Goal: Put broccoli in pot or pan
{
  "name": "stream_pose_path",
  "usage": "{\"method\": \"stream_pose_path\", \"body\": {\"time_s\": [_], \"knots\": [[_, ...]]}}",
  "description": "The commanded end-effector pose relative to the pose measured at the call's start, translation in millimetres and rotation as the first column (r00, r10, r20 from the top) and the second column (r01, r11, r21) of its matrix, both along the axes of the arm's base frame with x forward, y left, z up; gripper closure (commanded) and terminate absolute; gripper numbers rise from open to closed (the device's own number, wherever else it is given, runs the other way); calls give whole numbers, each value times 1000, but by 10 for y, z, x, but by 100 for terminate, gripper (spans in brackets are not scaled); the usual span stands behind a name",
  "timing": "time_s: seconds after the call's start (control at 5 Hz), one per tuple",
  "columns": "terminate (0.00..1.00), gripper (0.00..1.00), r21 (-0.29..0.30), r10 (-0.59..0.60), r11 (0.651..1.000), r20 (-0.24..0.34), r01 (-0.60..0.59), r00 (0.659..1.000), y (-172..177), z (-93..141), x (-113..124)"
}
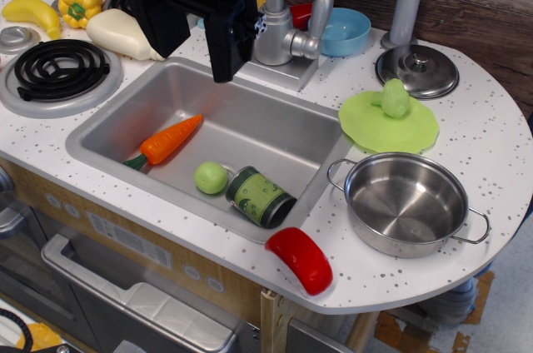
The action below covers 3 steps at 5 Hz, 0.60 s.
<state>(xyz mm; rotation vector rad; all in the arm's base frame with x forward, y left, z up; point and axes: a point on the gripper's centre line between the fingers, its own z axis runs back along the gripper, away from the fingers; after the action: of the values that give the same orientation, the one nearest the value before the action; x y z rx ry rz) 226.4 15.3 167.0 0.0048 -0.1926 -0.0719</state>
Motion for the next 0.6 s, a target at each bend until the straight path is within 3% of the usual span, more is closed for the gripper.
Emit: {"method": "stream_pose_path", "body": {"time_s": [0.0, 0.2, 0.4], "knots": [[0, 0, 0, 0, 1000, 0, 0, 1000, 0, 0, 0], [0, 0, -25, 2, 1000, -7, -2, 1000, -252, -87, 280], [0, 0, -14, -32, 999, -1, 32, 999, -544, -173, 557]]}}
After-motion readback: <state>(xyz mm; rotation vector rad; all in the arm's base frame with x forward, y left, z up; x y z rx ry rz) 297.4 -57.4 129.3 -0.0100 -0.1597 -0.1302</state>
